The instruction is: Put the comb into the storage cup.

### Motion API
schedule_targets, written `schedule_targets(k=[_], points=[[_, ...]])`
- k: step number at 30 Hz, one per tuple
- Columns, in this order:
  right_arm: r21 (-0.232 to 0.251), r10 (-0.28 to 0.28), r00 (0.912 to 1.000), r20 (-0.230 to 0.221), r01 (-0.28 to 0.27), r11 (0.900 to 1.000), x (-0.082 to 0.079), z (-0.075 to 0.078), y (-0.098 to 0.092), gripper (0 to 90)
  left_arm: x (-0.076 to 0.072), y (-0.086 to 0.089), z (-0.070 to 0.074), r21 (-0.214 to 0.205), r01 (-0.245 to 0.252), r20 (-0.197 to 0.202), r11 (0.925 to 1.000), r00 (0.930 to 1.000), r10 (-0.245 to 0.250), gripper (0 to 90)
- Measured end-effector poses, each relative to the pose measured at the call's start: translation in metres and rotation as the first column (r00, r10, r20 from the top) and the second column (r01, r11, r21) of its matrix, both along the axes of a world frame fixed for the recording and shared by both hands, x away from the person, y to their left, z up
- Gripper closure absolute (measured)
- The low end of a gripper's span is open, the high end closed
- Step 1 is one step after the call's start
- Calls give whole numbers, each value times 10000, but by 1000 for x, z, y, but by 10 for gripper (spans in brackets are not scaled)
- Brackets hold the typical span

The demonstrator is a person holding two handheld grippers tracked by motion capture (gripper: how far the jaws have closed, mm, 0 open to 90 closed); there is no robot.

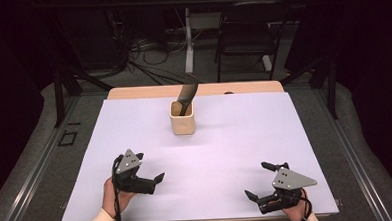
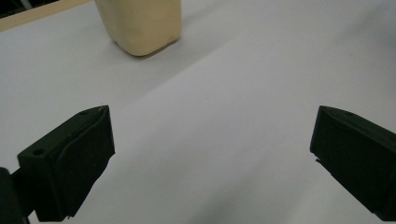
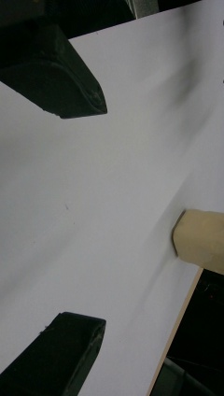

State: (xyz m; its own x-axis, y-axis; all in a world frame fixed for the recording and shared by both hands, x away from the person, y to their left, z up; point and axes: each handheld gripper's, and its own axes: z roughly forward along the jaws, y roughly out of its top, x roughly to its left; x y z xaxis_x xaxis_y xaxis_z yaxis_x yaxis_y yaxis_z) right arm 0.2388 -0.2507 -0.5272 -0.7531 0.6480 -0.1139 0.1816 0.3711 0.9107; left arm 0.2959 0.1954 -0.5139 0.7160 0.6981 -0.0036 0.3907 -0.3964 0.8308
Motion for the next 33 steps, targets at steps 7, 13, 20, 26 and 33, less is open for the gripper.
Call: schedule_targets(k=[7,13,20,26,33], points=[[-11,1,10000,-49,-1,10000,0,0,1,0,-9,10,1,-83,-173,55,9998,9998,174,0],[-62,31,10000,-94,-32,10000,0,0,1,0,-14,17,-1,-166,-227,-17,9996,9997,227,0],[-72,13,9999,-144,-14,10000,1,-1,1,1,-22,17,-4,-43,-40,153,10000,9999,40,0],[-60,15,9999,-135,-16,10000,0,-1,1,1,-31,20,-7,-23,21,304,10000,9995,-20,0],[-134,40,9996,-262,-43,9999,0,-2,2,0,-39,24,-7,-123,98,473,9999,9988,-92,0]])
